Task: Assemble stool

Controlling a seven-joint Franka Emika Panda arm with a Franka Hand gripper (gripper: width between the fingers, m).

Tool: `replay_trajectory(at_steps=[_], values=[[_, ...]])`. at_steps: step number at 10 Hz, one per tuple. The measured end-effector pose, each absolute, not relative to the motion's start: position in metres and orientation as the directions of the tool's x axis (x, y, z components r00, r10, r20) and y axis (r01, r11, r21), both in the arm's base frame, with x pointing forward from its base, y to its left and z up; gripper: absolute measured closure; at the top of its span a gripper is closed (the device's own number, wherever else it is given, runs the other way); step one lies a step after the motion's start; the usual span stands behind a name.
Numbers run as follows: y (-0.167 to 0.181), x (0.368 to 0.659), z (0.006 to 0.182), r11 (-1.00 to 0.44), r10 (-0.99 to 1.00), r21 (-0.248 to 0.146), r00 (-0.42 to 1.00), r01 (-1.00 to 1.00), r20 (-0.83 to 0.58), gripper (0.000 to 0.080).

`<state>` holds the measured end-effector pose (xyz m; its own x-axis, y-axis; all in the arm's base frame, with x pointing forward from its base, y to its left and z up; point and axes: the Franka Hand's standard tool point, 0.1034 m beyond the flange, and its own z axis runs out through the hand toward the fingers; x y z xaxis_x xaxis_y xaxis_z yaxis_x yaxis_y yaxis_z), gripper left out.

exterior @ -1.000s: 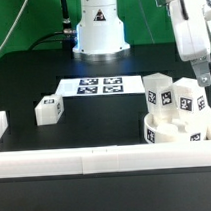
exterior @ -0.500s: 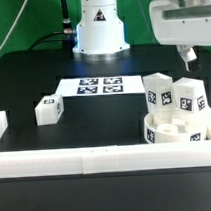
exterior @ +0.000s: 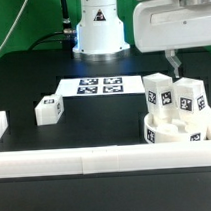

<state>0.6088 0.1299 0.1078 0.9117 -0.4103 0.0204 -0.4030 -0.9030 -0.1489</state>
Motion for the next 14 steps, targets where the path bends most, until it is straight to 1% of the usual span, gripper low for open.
replay_trajectory(at_steps=[2, 3, 4, 5, 6, 7, 8, 9, 10, 11, 13, 14], values=[[0.130, 0.608, 0.108, -0.973, -0.209, -0.110, 0.977, -0.204, 0.042, 0.0151], [0.128, 0.610, 0.109, -0.983, -0.154, -0.108, 0.986, -0.147, 0.068, 0.0151], [0.127, 0.610, 0.108, -0.994, -0.054, -0.099, 0.996, -0.046, 0.078, 0.0151], [0.127, 0.610, 0.108, -0.995, -0.036, -0.098, 0.996, -0.028, 0.079, 0.0151], [0.126, 0.610, 0.108, -0.995, 0.043, -0.089, 0.995, 0.050, 0.087, 0.0151], [0.125, 0.610, 0.108, -0.993, 0.079, -0.085, 0.993, 0.086, 0.090, 0.0151], [0.126, 0.609, 0.107, -0.971, 0.231, -0.041, 0.968, 0.236, 0.094, 0.0151], [0.126, 0.609, 0.105, -0.956, 0.290, -0.029, 0.953, 0.293, 0.092, 0.0151], [0.125, 0.608, 0.101, -0.912, 0.409, -0.004, 0.908, 0.411, 0.085, 0.0151], [0.123, 0.608, 0.101, -0.870, 0.491, 0.008, 0.867, 0.492, 0.083, 0.0151], [0.122, 0.608, 0.100, -0.879, 0.475, 0.006, 0.876, 0.476, 0.082, 0.0151], [0.121, 0.606, 0.096, -0.874, 0.485, 0.005, 0.871, 0.486, 0.075, 0.0151]])
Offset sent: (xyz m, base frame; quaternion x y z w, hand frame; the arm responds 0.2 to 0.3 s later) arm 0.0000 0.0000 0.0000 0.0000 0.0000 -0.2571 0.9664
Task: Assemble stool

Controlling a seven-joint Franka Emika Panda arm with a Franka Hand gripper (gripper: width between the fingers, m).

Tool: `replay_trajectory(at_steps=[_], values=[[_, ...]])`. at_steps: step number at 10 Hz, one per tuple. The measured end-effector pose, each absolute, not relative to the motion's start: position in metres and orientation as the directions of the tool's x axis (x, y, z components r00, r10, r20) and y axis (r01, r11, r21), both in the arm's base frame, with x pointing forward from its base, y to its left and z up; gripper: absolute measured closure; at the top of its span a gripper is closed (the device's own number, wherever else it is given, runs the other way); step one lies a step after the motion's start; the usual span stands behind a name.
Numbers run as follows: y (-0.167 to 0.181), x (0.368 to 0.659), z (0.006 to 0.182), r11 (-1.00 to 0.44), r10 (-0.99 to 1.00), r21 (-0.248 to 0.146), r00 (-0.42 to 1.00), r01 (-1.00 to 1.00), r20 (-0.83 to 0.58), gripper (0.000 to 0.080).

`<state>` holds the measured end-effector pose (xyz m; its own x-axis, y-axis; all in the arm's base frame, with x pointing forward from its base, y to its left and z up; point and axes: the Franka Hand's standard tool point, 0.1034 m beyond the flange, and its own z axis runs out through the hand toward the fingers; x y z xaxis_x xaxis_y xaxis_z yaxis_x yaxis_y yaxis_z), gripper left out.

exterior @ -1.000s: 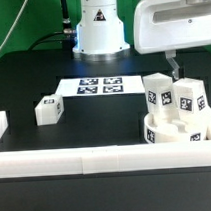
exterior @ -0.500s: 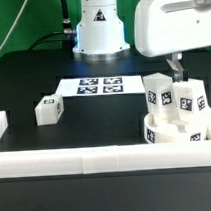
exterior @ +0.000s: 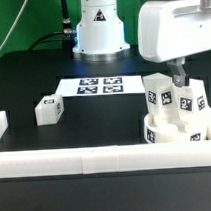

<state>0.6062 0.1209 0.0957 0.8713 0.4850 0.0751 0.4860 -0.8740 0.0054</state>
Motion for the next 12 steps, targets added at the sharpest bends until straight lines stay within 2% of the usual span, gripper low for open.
replay_trajectory(at_steps=[4, 10, 11, 12], values=[[0.117, 0.601, 0.081, -0.869, 0.494, 0.006, 0.867, 0.495, 0.061, 0.0151], [0.114, 0.592, 0.073, -0.871, 0.492, 0.000, 0.870, 0.492, 0.042, 0.0151], [0.115, 0.592, 0.073, -0.871, 0.491, 0.000, 0.870, 0.492, 0.042, 0.0284], [0.116, 0.592, 0.073, -0.871, 0.491, -0.001, 0.870, 0.492, 0.042, 0.0284]])
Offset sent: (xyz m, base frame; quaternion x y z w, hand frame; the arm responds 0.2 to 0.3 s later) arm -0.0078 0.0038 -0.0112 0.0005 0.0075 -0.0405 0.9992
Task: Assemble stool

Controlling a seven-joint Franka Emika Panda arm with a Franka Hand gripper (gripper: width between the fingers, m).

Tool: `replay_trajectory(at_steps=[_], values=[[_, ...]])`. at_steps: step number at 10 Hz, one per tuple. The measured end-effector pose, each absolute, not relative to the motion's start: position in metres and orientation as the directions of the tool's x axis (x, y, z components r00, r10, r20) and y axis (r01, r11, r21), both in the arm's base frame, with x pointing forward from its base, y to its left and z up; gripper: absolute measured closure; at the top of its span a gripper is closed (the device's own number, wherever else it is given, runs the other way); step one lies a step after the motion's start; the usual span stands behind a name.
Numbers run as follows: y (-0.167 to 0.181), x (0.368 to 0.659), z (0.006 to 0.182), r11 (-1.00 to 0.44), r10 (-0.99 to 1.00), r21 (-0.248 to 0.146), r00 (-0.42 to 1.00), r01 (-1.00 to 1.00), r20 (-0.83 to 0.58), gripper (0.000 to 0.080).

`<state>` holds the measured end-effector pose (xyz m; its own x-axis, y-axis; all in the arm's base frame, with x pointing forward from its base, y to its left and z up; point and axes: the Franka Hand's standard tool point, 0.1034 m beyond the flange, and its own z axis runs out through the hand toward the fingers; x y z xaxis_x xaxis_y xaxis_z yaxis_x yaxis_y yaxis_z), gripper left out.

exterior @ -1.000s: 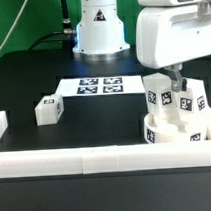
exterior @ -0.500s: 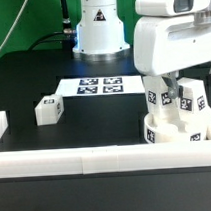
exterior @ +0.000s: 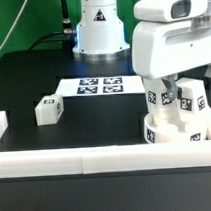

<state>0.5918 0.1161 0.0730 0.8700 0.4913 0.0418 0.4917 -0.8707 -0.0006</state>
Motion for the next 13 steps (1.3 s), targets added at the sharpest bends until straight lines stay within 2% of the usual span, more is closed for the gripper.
replay_trajectory(at_steps=[1, 2, 6, 10, 12, 13], values=[[0.1164, 0.5918, 0.0730, -0.871, 0.492, -0.001, 0.870, 0.492, 0.042, 0.0423], [0.1156, 0.5920, 0.0730, -0.871, 0.490, -0.001, 0.871, 0.491, 0.042, 0.0464], [0.1155, 0.5920, 0.0730, -0.907, 0.420, -0.005, 0.907, 0.420, 0.042, 0.0464], [0.1193, 0.5910, 0.0720, -0.998, -0.052, -0.034, 0.998, -0.051, 0.029, 0.0462], [0.1215, 0.5911, 0.0721, -0.933, -0.356, -0.068, 0.935, -0.354, 0.008, 0.0462], [0.1218, 0.5912, 0.0722, -0.888, -0.455, -0.069, 0.890, -0.454, 0.000, 0.0462]])
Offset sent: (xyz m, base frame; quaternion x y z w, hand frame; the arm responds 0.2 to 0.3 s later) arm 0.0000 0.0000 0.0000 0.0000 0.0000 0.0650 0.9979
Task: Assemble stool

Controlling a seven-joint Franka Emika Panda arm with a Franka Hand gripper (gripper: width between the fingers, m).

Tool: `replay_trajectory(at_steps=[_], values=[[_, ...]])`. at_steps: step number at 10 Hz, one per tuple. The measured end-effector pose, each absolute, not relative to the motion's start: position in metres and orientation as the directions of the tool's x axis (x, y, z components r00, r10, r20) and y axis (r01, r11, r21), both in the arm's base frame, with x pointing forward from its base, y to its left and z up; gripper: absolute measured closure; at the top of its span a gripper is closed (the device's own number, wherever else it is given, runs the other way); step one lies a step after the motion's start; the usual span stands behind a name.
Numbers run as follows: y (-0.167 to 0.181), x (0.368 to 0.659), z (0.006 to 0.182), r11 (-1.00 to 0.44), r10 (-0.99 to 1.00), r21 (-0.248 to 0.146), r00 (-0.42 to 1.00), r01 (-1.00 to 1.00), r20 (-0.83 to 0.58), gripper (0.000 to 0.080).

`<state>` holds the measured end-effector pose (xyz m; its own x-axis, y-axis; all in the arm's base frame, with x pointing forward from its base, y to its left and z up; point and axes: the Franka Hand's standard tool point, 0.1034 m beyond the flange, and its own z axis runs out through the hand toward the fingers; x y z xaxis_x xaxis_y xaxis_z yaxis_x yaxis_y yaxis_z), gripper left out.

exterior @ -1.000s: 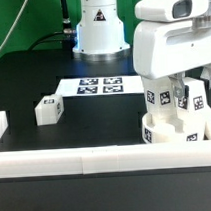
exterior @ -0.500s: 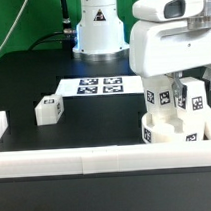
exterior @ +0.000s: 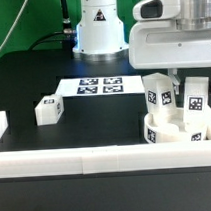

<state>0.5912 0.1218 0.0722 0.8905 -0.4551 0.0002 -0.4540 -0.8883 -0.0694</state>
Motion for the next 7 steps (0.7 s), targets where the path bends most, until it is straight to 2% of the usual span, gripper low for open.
replay_trajectory(at_steps=[4, 6, 7], values=[[0.1221, 0.5914, 0.0723, -0.771, -0.634, -0.071, 0.773, -0.633, -0.016, 0.0462], [0.1208, 0.5911, 0.0727, -0.656, -0.749, -0.089, 0.661, -0.749, -0.045, 0.0462], [0.1226, 0.5902, 0.0720, -0.528, -0.843, -0.099, 0.534, -0.844, -0.060, 0.0462]])
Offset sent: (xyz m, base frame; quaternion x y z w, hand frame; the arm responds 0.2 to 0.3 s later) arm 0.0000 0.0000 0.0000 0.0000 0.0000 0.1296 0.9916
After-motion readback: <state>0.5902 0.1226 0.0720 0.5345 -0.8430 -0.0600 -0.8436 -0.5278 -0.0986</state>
